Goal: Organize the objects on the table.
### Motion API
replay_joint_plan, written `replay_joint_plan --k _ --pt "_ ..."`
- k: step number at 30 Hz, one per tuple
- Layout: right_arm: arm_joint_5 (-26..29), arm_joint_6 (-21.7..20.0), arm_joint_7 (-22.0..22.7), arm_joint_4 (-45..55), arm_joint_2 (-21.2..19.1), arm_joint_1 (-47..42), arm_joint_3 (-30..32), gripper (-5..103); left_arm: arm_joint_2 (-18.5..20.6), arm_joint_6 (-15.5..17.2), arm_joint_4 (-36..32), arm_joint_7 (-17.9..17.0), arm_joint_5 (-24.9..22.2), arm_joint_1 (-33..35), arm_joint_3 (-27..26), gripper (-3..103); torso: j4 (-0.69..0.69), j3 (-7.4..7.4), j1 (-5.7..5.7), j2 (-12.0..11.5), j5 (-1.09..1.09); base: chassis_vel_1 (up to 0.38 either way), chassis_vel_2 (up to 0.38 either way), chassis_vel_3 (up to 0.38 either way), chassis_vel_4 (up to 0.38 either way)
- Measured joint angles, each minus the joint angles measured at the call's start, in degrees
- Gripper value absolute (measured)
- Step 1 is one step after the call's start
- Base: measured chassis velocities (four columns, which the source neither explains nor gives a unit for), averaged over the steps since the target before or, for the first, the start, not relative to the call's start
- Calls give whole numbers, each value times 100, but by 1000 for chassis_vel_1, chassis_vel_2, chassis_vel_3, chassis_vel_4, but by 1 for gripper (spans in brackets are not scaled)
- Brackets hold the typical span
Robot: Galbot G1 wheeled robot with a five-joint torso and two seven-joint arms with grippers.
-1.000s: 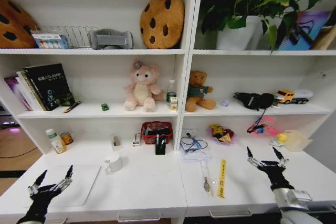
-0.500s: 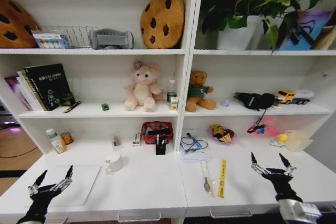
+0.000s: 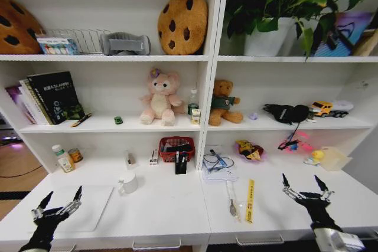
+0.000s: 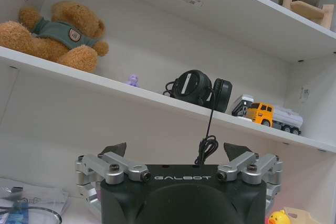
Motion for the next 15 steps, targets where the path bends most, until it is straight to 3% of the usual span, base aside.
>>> replay_joint_plan --k 15 --pt "7 -4 -5 -9 -2 10 -6 100 0 0 0 0 0 0 0 100 0 0 0 0 0 5 7 -5 -10"
